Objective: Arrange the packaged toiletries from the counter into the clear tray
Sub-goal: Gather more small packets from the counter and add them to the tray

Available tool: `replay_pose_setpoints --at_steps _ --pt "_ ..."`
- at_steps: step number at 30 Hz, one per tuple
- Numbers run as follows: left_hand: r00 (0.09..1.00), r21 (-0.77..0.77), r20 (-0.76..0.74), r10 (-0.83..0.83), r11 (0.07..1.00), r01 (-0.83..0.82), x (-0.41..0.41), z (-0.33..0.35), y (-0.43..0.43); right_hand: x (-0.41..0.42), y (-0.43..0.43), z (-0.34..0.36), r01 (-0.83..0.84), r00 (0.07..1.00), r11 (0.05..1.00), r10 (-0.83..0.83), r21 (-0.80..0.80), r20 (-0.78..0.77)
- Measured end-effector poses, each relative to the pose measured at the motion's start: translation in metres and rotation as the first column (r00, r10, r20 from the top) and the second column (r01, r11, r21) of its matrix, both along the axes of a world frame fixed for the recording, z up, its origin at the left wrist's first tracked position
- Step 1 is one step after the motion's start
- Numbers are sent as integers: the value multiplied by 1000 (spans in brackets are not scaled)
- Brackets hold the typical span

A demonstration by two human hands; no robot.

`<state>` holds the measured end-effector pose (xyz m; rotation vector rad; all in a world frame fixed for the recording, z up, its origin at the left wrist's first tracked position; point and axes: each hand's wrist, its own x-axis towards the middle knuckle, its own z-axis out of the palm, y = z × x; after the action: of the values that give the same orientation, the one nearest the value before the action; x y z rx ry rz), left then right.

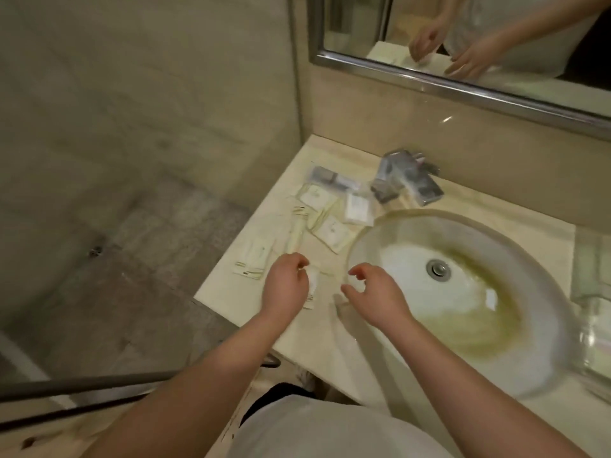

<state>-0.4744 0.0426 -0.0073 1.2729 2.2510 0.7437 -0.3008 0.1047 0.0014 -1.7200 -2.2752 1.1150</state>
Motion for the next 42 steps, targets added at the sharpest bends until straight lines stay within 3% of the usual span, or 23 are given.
replay_pose_setpoints --at_steps 3,8,12,19,25,29,32,36,40,42 --pt "998 -91 -8 61 994 -61 -47 -8 12 -47 0 -5 -56 998 998 56 -13 22" --pt "991 -254 -116 -70 966 39 -62 -10 45 -87 -4 -13 -138 979 990 139 -13 149" --pt "973 -382 -209 -97 924 10 -58 -9 66 -99 -6 -20 -175 953 984 166 15 255" --pt "999 -457 -44 -4 889 -17 -72 -9 83 -103 -2 -23 -101 966 993 111 -55 235" --pt "977 -310 176 117 949 -57 -79 15 67 -87 -3 -20 166 984 972 -174 -165 -30" --pt "877 -167 444 182 979 -119 -62 37 53 -60 0 -12 358 880 875 -433 -327 -196" --pt "697 -158 672 251 968 -196 -40 44 52 -32 2 -5 435 775 812 -558 -390 -296" --pt "612 -129 774 161 987 -97 18 55 55 34 -5 11 479 626 743 -663 -468 -412" --pt "335 -124 934 125 992 -24 112 64 61 129 -20 26 558 435 652 -756 -513 -489" --pt "352 -88 933 79 996 9 166 64 59 184 -31 32 601 342 598 -792 -531 -506"
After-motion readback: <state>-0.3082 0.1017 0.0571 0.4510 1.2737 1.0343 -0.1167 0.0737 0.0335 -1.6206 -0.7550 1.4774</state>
